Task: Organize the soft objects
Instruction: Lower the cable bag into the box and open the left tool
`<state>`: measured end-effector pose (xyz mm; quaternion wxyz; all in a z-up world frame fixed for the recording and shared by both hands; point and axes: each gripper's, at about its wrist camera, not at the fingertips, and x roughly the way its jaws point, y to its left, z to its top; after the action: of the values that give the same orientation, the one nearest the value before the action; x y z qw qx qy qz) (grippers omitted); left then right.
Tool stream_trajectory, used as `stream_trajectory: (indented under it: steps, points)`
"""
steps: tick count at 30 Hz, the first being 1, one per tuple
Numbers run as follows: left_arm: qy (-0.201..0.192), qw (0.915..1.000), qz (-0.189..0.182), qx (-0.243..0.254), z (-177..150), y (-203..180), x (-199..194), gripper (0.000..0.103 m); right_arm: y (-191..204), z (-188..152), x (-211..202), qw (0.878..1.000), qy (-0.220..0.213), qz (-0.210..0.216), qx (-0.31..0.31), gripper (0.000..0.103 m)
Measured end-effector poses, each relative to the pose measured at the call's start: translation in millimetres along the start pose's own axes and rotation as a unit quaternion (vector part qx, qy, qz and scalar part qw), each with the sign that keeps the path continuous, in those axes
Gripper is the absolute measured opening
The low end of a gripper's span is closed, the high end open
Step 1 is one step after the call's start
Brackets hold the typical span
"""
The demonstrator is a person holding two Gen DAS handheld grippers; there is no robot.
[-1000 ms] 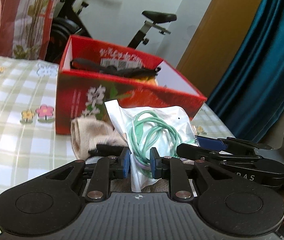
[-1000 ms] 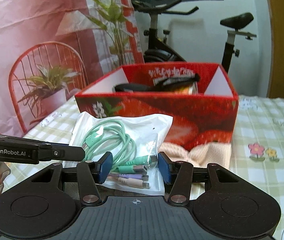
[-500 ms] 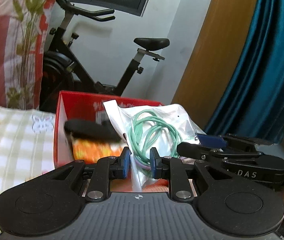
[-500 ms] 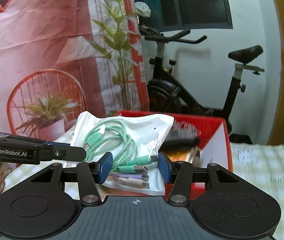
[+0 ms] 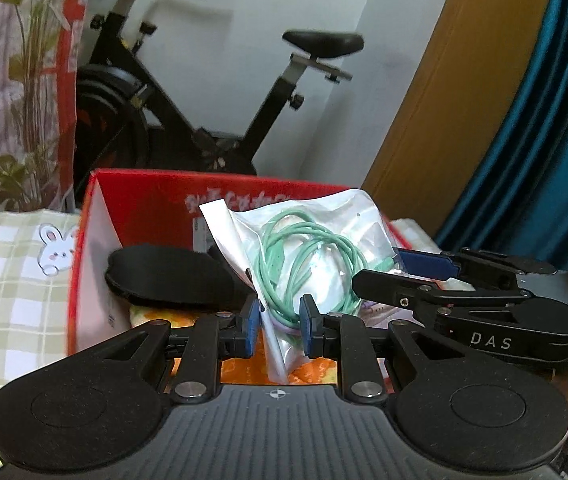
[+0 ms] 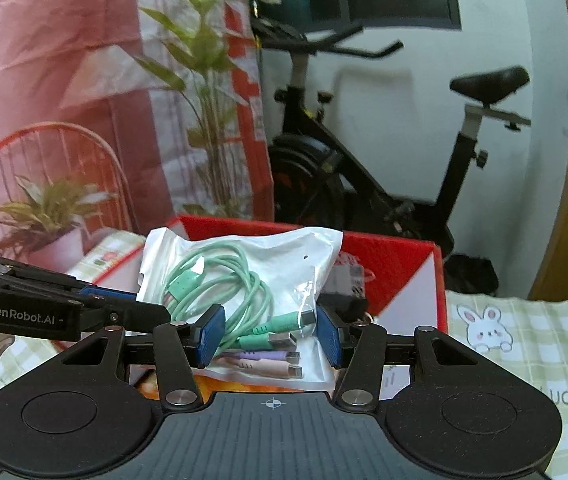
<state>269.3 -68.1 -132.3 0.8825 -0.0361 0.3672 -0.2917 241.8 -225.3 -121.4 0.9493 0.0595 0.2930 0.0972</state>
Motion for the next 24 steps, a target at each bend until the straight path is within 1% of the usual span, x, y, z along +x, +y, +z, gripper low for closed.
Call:
stream_trajectory:
  steps: [3, 8, 12, 15, 17, 18, 19, 24]
  points:
    - [0.02, 0.9998, 0.004, -0.001, -2.0, 2.6, 11.5, 0.022, -9.4, -6.5, 12.6, 0.999, 0.029, 0.005, 0.024, 0.048]
    - [0.05, 0.9987, 0.008, 0.009, -7.5, 2.8, 22.7, 0.022, -12.4, -14.6, 22.0, 0.998, 0.052, 0.001, 0.027, 0.048]
    - [0.055, 0.9985, 0.006, 0.001, -11.6, 2.1, 23.6, 0.027, -12.0, -17.4, 24.3, 0.998, 0.06, -0.001, 0.028, 0.051]
    - [0.05, 0.9987, 0.007, 0.002, -10.1, 1.6, 19.3, 0.027, -11.1, -17.1, 20.4, 0.998, 0.058, -0.007, 0.025, 0.052]
    - [0.043, 0.999, 0.009, 0.002, -6.9, 0.0, 17.7, 0.035, -9.8, -16.0, 15.0, 0.998, 0.052, -0.013, 0.021, 0.055]
    - [0.038, 0.9992, 0.011, 0.003, -6.4, -0.5, 14.6, 0.041, -8.6, -15.4, 12.7, 0.998, 0.049, -0.016, 0.019, 0.057]
    - [0.031, 0.9994, 0.013, 0.005, -6.0, -1.4, 9.9, 0.045, -7.1, -14.9, 9.4, 0.999, 0.045, -0.017, 0.016, 0.059]
    - [0.007, 0.9994, 0.025, 0.021, -3.8, -8.3, -9.2, 0.056, 5.0, -12.9, -6.2, 0.999, 0.035, -0.027, -0.009, 0.068]
